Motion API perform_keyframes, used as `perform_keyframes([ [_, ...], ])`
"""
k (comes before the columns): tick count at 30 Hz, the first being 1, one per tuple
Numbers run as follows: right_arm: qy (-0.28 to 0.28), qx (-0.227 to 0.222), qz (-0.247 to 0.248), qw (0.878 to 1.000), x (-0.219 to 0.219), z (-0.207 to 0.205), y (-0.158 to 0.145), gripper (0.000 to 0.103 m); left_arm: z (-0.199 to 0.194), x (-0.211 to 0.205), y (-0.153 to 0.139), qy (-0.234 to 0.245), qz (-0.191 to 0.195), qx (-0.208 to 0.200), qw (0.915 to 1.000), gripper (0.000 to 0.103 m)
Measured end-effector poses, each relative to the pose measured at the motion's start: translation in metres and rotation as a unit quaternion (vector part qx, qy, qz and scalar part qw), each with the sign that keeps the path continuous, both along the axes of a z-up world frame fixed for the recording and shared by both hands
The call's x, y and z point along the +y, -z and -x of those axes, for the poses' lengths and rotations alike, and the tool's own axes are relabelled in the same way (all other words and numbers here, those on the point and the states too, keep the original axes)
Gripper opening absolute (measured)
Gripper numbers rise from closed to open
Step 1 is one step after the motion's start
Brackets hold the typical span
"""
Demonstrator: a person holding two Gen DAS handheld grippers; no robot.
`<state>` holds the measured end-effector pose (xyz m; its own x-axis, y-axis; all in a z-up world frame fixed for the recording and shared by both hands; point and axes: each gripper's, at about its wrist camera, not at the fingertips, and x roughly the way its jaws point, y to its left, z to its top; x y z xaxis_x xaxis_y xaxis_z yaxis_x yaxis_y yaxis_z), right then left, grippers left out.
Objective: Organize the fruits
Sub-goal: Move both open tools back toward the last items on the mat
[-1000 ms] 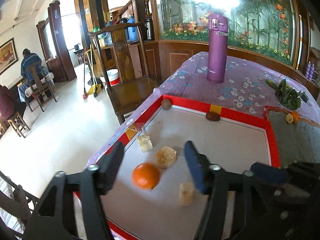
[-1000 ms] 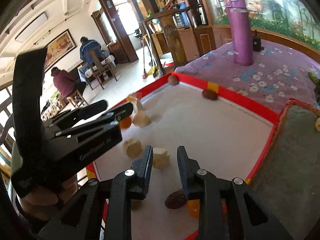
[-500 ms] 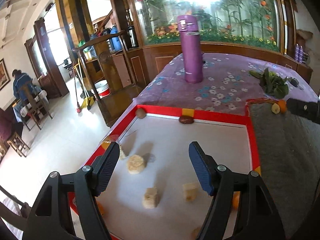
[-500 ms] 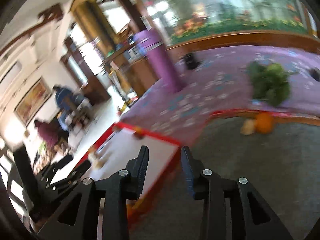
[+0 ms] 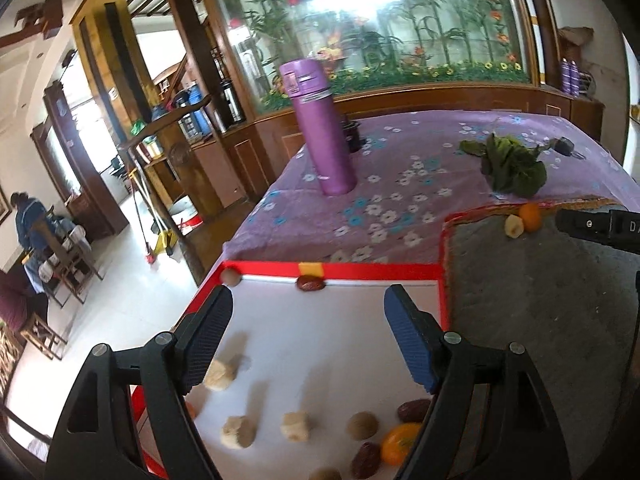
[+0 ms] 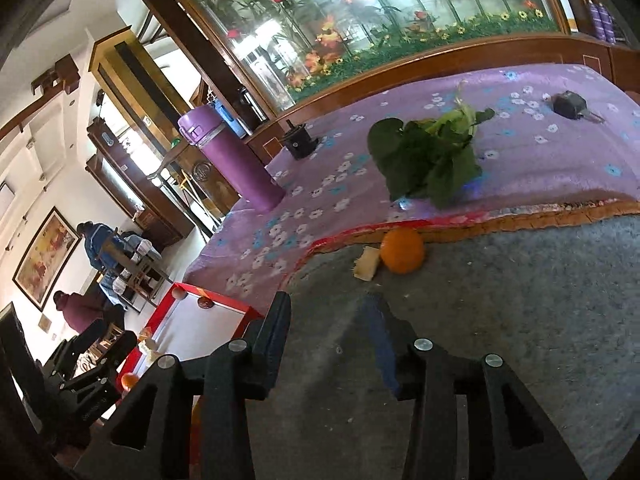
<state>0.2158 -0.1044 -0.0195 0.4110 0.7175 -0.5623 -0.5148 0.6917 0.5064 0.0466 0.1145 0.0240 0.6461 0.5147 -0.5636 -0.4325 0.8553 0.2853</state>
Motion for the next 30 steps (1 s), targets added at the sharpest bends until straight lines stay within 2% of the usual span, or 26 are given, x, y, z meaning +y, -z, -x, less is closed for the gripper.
perform_keyframes([
  [8, 0.003, -0.009, 0.003, 1.000, -0.013, -0.004, -0.003, 0.046, -0.027, -0.027, -0.004, 0.030, -0.012, 0.010, 0.9994, 0.078],
  [26, 0.029, 0.030, -0.009, 0.999, -0.030, -0.018, 0.007, 0.046, -0.044, -0.066, -0.006, 0.063, -0.028, 0.021, 0.9974, 0.078],
  [30, 0.035, 0.039, -0.019, 0.998, -0.035, -0.021, 0.008, 0.046, -0.048, -0.067, -0.005, 0.070, -0.023, 0.025, 0.9970, 0.083],
])
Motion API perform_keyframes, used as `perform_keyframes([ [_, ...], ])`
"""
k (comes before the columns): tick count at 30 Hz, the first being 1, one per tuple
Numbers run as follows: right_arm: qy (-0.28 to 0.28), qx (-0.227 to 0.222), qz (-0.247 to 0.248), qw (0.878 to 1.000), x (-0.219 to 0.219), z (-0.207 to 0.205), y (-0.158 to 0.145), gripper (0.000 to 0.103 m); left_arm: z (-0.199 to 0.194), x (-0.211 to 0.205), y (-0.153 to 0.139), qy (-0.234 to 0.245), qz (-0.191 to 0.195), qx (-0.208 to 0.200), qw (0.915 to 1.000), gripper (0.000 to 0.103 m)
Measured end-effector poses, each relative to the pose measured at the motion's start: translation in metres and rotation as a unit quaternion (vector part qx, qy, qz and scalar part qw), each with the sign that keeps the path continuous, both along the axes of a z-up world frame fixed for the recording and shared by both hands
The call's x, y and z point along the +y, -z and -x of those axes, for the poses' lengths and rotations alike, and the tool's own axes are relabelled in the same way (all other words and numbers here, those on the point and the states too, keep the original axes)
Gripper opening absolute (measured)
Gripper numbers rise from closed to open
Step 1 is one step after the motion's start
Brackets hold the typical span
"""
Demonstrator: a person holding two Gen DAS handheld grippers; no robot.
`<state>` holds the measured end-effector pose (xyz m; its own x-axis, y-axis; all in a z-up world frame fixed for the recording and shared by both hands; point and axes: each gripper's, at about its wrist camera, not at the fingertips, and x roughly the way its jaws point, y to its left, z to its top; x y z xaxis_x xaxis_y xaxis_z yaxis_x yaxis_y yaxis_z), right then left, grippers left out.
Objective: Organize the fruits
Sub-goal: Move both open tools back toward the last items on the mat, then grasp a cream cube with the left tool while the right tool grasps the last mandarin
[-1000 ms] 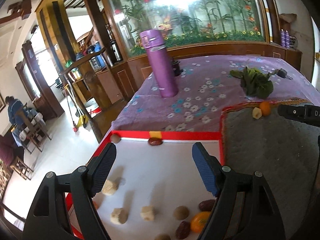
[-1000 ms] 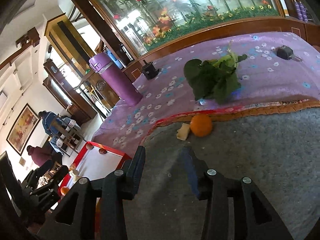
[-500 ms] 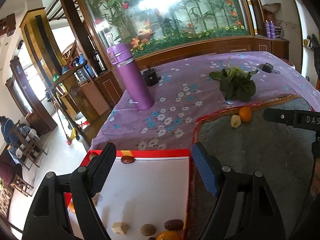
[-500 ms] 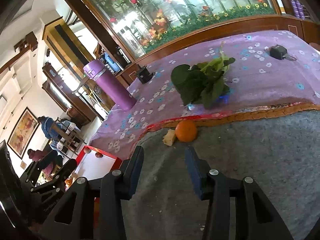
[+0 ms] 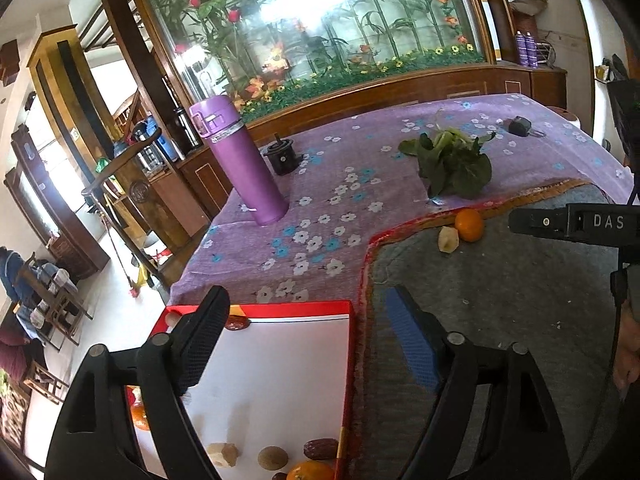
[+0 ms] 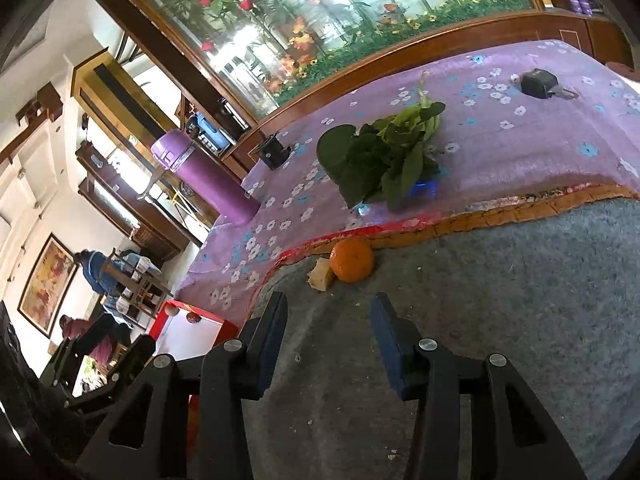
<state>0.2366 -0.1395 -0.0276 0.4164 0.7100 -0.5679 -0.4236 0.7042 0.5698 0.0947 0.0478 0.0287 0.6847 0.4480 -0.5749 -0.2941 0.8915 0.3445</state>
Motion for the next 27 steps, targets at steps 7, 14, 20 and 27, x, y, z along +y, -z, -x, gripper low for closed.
perform_keyframes([
  [7, 0.016, 0.034, -0.028, 0.999, -0.013, -0.011, 0.009, 0.046, -0.045, 0.000, 0.016, 0.030, 0.042, 0.042, 0.9978, 0.083],
  [14, 0.066, 0.079, -0.066, 0.992, -0.040, -0.026, 0.022, 0.047, -0.096, -0.014, 0.052, 0.049, 0.049, 0.097, 0.9929, 0.083],
  [20, 0.064, 0.089, -0.083, 0.991, -0.043, -0.029, 0.023, 0.047, -0.114, -0.027, 0.059, 0.053, 0.069, 0.098, 0.9914, 0.083],
  [27, 0.059, 0.088, -0.096, 0.990, -0.043, -0.028, 0.019, 0.047, -0.125, -0.036, 0.070, 0.065, 0.084, 0.119, 0.9873, 0.083],
])
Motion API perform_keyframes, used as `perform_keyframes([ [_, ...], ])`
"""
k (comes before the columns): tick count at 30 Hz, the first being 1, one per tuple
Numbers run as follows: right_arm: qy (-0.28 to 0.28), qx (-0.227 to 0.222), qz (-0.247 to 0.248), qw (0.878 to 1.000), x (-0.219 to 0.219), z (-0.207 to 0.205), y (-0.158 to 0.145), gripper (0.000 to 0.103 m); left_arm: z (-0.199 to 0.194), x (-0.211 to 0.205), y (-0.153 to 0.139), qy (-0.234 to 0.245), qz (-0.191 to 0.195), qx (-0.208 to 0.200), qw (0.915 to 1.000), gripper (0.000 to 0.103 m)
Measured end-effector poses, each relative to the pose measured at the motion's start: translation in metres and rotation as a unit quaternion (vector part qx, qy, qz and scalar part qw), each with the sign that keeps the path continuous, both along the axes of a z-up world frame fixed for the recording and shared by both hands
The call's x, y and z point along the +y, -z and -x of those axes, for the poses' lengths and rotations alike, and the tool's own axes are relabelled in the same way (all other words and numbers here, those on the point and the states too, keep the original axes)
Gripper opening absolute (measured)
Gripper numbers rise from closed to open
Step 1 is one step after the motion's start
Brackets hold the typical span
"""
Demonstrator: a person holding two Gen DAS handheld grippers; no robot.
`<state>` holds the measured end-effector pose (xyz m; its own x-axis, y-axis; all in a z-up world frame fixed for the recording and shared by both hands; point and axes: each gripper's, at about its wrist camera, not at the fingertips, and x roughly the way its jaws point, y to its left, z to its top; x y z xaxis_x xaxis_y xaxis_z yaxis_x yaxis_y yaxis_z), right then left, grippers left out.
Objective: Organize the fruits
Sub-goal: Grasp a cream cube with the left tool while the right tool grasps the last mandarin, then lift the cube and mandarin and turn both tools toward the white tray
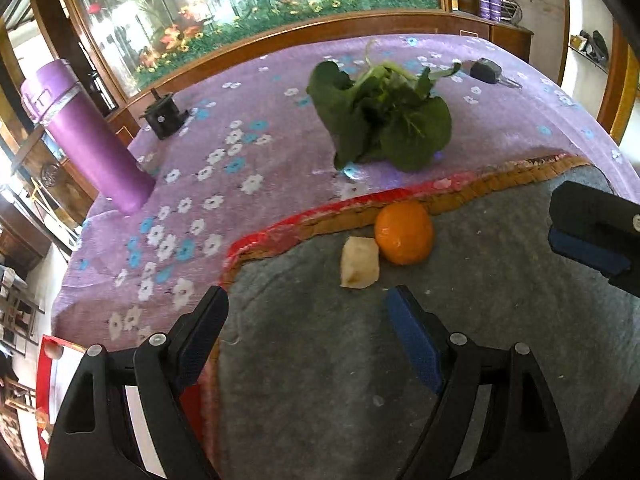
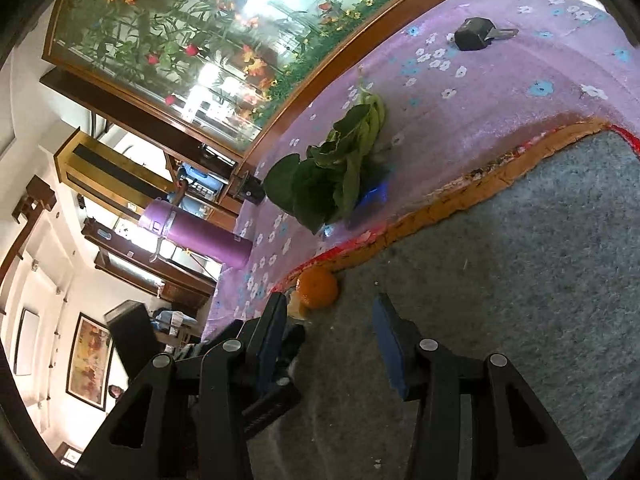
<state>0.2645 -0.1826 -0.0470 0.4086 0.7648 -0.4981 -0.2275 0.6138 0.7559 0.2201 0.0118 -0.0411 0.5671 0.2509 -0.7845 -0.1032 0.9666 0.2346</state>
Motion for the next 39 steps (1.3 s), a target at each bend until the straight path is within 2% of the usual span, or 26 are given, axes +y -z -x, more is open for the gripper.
perform_keyframes([
  [3, -0.001, -0.004, -0.001, 1.000, 0.001, 0.001, -0.002, 0.047, -0.007, -0.001, 0.002, 0.000, -0.003, 0.002, 1.0000, 0.083],
  [7, -0.001, 0.000, -0.003, 1.000, 0.001, 0.000, -0.001, 0.047, -0.017, 0.006, 0.002, -0.006, 0.019, -0.003, 0.9998, 0.081],
  [8, -0.001, 0.000, -0.002, 1.000, 0.001, -0.001, 0.000, 0.047, -0.019, 0.008, 0.003, -0.008, 0.024, -0.002, 0.9997, 0.075],
  [9, -0.001, 0.000, -0.001, 1.000, 0.001, -0.001, 0.000, 0.047, -0.021, 0.010, 0.005, -0.006, 0.032, 0.000, 0.9995, 0.064],
  [11, 0.000, -0.002, 0.003, 1.000, 0.002, -0.001, -0.001, 0.047, -0.022, 0.013, 0.008, 0.002, 0.059, 0.004, 0.9983, 0.055],
  [13, 0.003, -0.005, 0.011, 1.000, 0.003, 0.000, -0.001, 0.047, -0.022, 0.013, 0.007, 0.008, 0.066, -0.003, 0.9978, 0.043],
  [14, 0.005, -0.006, 0.015, 1.000, 0.004, 0.000, -0.001, 0.047, -0.022, 0.012, 0.007, 0.012, 0.067, -0.005, 0.9976, 0.032],
  [18, 0.006, -0.005, 0.020, 1.000, 0.006, -0.002, 0.001, 0.047, -0.015, 0.011, 0.003, 0.031, 0.074, -0.016, 0.9967, 0.017],
  [24, -0.028, -0.006, 0.051, 0.998, 0.037, -0.006, -0.005, 0.047, 0.018, 0.035, -0.013, 0.013, 0.111, -0.031, 0.9933, 0.016],
  [28, -0.047, -0.025, 0.121, 0.991, 0.075, -0.014, -0.014, 0.047, 0.056, 0.046, -0.024, 0.003, 0.125, -0.046, 0.9912, 0.016],
  [32, -0.040, -0.027, 0.189, 0.981, 0.101, -0.022, -0.007, 0.047, 0.091, 0.047, -0.034, 0.009, 0.129, -0.066, 0.9895, 0.016],
  [35, -0.036, -0.025, 0.214, 0.976, 0.110, -0.025, 0.003, 0.047, 0.110, 0.047, -0.039, 0.011, 0.137, -0.080, 0.9872, 0.016],
  [37, -0.034, -0.043, 0.236, 0.970, 0.118, -0.021, 0.004, 0.047, 0.116, 0.047, -0.042, 0.011, 0.135, -0.086, 0.9870, 0.016],
  [38, -0.036, -0.050, 0.248, 0.967, 0.121, -0.020, 0.004, 0.045, 0.117, 0.047, -0.042, 0.008, 0.133, -0.089, 0.9871, 0.016],
  [39, -0.036, -0.057, 0.255, 0.965, 0.123, -0.018, 0.003, 0.035, 0.118, 0.048, -0.042, 0.006, 0.132, -0.090, 0.9871, 0.016],
])
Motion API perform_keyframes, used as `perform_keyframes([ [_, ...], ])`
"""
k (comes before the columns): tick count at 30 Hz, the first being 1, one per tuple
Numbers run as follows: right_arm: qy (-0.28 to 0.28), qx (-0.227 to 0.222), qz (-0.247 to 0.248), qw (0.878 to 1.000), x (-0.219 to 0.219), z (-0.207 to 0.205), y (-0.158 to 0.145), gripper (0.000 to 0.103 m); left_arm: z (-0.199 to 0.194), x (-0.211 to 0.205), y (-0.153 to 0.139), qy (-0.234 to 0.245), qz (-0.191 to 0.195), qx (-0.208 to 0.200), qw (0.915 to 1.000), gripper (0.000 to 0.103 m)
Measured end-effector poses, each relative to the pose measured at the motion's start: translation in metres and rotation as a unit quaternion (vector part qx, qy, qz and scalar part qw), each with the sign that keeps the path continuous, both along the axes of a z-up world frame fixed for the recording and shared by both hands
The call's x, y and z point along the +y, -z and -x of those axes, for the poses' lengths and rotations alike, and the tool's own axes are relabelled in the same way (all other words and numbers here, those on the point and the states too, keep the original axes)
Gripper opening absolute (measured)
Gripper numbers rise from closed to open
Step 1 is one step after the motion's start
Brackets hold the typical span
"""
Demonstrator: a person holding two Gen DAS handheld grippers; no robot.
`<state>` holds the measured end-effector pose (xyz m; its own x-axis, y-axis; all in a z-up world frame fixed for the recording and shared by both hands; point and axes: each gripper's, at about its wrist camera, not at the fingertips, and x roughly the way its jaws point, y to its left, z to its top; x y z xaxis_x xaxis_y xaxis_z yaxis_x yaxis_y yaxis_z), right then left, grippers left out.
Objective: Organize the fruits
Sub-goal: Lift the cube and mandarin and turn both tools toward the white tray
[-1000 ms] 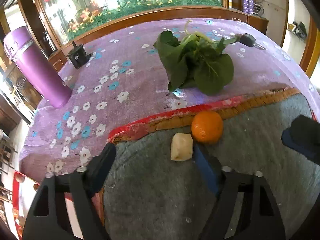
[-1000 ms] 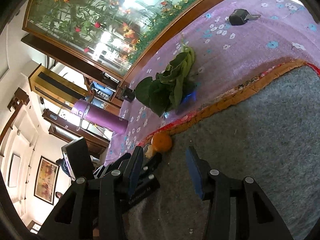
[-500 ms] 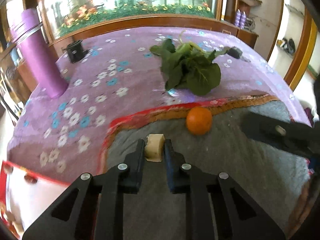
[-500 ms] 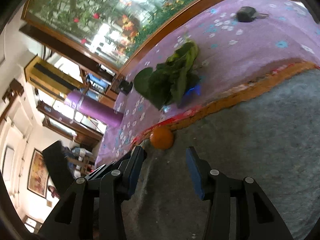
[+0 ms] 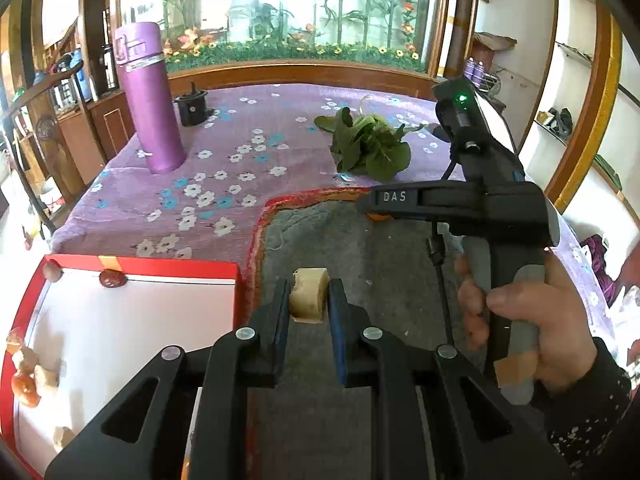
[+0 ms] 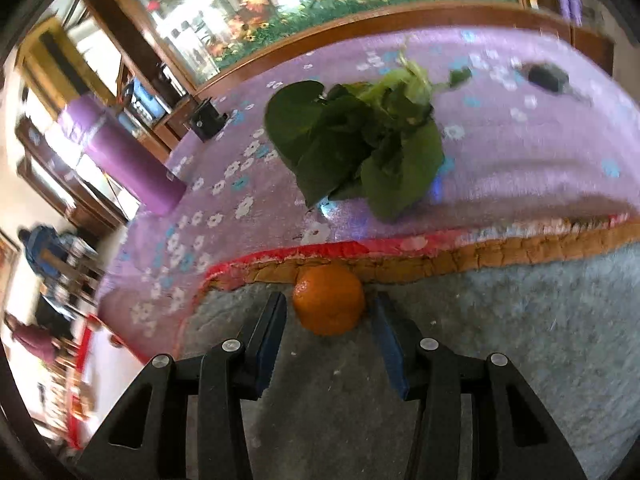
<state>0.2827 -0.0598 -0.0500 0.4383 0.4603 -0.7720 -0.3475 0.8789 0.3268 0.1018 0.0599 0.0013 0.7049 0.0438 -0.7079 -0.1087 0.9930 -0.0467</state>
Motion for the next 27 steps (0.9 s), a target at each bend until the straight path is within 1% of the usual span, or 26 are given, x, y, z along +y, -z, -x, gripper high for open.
perform_keyframes([
  [2, 0.002, 0.000, -0.007, 1.000, -0.002, 0.001, 0.001, 0.035, 0.002, 0.001, 0.000, -0.003, -0.001, -0.002, 1.0000, 0.016],
  [5, 0.001, 0.012, -0.024, 1.000, -0.015, 0.008, -0.001, 0.034, 0.009, 0.000, 0.001, -0.011, -0.017, -0.004, 0.9998, 0.016],
  [8, -0.004, 0.014, -0.038, 0.999, -0.035, 0.024, -0.009, 0.034, 0.018, -0.002, 0.004, -0.013, -0.026, -0.003, 0.9996, 0.016],
  [11, -0.018, 0.012, -0.051, 0.998, -0.054, 0.049, -0.018, 0.034, 0.026, -0.006, 0.006, -0.016, -0.040, -0.009, 0.9990, 0.016],
  [12, -0.027, 0.008, -0.057, 0.998, -0.059, 0.058, -0.021, 0.034, 0.029, -0.007, 0.006, -0.017, -0.042, -0.012, 0.9989, 0.016],
  [16, -0.061, -0.036, -0.075, 0.995, -0.071, 0.100, -0.037, 0.034, 0.040, -0.008, 0.004, -0.026, -0.044, -0.021, 0.9985, 0.016],
  [19, -0.082, -0.070, -0.114, 0.988, -0.074, 0.128, -0.044, 0.034, 0.048, -0.008, 0.004, -0.035, -0.051, -0.024, 0.9978, 0.016],
  [20, -0.084, -0.077, -0.118, 0.986, -0.073, 0.133, -0.045, 0.034, 0.050, -0.007, 0.005, -0.037, -0.051, -0.024, 0.9977, 0.016],
  [24, -0.089, -0.101, -0.117, 0.984, -0.063, 0.149, -0.039, 0.034, 0.055, -0.006, 0.010, -0.042, -0.048, -0.019, 0.9978, 0.016],
  [27, -0.079, -0.099, -0.099, 0.987, -0.059, 0.149, -0.031, 0.034, 0.055, -0.006, 0.016, -0.044, -0.048, -0.013, 0.9978, 0.016],
])
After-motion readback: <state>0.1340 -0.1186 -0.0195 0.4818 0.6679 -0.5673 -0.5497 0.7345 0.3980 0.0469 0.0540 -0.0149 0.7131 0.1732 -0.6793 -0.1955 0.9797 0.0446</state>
